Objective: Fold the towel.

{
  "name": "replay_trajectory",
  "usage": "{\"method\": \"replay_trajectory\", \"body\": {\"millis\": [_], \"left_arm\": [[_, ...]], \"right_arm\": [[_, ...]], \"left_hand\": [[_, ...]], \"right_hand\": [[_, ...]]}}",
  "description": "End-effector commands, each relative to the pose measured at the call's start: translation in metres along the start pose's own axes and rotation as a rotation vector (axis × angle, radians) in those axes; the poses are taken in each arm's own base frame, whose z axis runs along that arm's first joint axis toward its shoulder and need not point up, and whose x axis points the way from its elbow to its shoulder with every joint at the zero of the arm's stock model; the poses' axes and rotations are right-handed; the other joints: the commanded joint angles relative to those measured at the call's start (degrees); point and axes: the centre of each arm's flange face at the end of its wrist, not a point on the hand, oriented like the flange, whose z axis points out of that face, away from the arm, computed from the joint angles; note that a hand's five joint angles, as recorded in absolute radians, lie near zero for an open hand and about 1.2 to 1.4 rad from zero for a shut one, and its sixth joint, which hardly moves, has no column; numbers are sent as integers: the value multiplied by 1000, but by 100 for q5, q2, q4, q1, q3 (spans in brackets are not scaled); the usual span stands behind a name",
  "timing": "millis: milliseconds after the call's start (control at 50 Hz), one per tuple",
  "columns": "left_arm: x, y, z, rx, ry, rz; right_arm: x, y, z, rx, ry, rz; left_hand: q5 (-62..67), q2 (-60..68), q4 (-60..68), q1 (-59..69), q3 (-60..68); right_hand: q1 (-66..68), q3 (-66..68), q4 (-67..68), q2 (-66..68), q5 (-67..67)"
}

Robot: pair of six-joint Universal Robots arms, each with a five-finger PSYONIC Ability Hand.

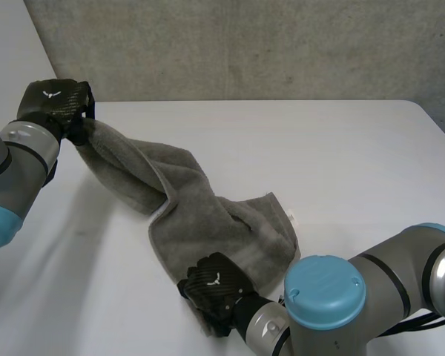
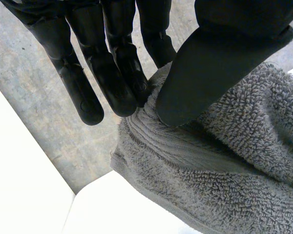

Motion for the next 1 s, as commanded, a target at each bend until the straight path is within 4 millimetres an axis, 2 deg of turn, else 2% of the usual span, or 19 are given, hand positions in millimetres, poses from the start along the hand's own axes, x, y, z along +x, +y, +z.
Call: {"method": "replay_trajectory", "body": {"millis": [20,120,240,340,380,400,440,460,500,560,600,620,660,760,840,880,940,980,1000], "left_arm": [[0,0,0,-1,0,1],[0,0,0,-1,2,1],[0,0,0,1,1,1],[0,1,-1,-4,2,1],[1,3,-1,-10,4,3],[1,3,-1,-10,4,3],[0,4,-3,-22,5,9],[0,4,-3,-22,5,9],[0,4,-6,-27,6,14],[1,7,-7,-36,8,17],[-2,4,-15,-40,2,46],[-2,4,-15,-40,2,46],[-7,-6,-28,-23,-10,106],[-7,-22,-49,20,7,182],[-5,-39,-66,60,31,190],[-8,-61,-86,107,32,193],[-10,-72,-95,130,27,194],[-13,-98,-111,184,21,196],[-13,-98,-111,184,21,196]], "right_arm": [[9,-9,-1,17,44,-3],[13,-20,-4,48,59,-9],[24,-24,-4,52,84,0],[46,-27,-7,39,137,19],[67,-34,-14,22,184,36],[68,-34,-14,22,184,36],[97,-44,-26,-11,246,53],[97,-44,-26,-11,246,53],[137,-55,-47,-44,343,54],[158,-62,-59,-47,401,50],[198,-80,-86,-26,526,15],[198,-80,-86,-26,527,15],[229,-104,-114,22,649,-41],[242,-126,-146,26,726,-81],[241,-135,-158,8,729,-79],[240,-152,-172,29,752,-96],[242,-166,-184,57,783,-118],[248,-188,-203,87,842,-163],[248,-188,-204,88,843,-163]], "left_hand": [[1122,1019,1020,1164,1025],[1122,1019,1020,1164,1025],[1122,1019,1020,1164,1025],[1122,1019,1020,1164,1025],[1122,1019,1020,1164,1025],[1122,1019,1020,1164,1025],[1122,1019,1020,1164,1025],[1122,1019,1020,1164,1025],[1122,1019,1020,1164,1025],[1122,1019,1020,1164,1025],[1122,1019,1020,1164,1025],[1122,1019,1020,1164,1025],[1122,1019,1020,1164,1025],[1122,1019,1020,1164,1025],[1122,1019,1020,1164,1025],[1122,1019,1020,1164,1025],[1122,1019,1020,1164,1025],[1122,1019,1020,1164,1025],[1122,1019,1020,1164,1025]], "right_hand": [[914,940,941,917,1498],[2133,2159,2160,2135,2717],[2136,2162,2163,2139,2720],[2136,2162,2163,2139,2720],[2136,2162,2163,2139,2720],[2136,2162,2163,2139,2720],[2136,2162,2163,2139,2720],[2136,2162,2163,2139,2720],[2136,2162,2163,2139,2720],[2136,2162,2163,2139,2720],[2136,2162,2163,2139,2720],[2136,2162,2163,2139,2720],[2136,2162,2163,2139,2720],[2136,2162,2163,2139,2720],[2136,2162,2163,2139,2720],[2136,2162,2163,2139,2720],[2136,2162,2163,2139,2720],[2136,2162,2163,2139,2720],[2136,2162,2163,2139,2720]]}}
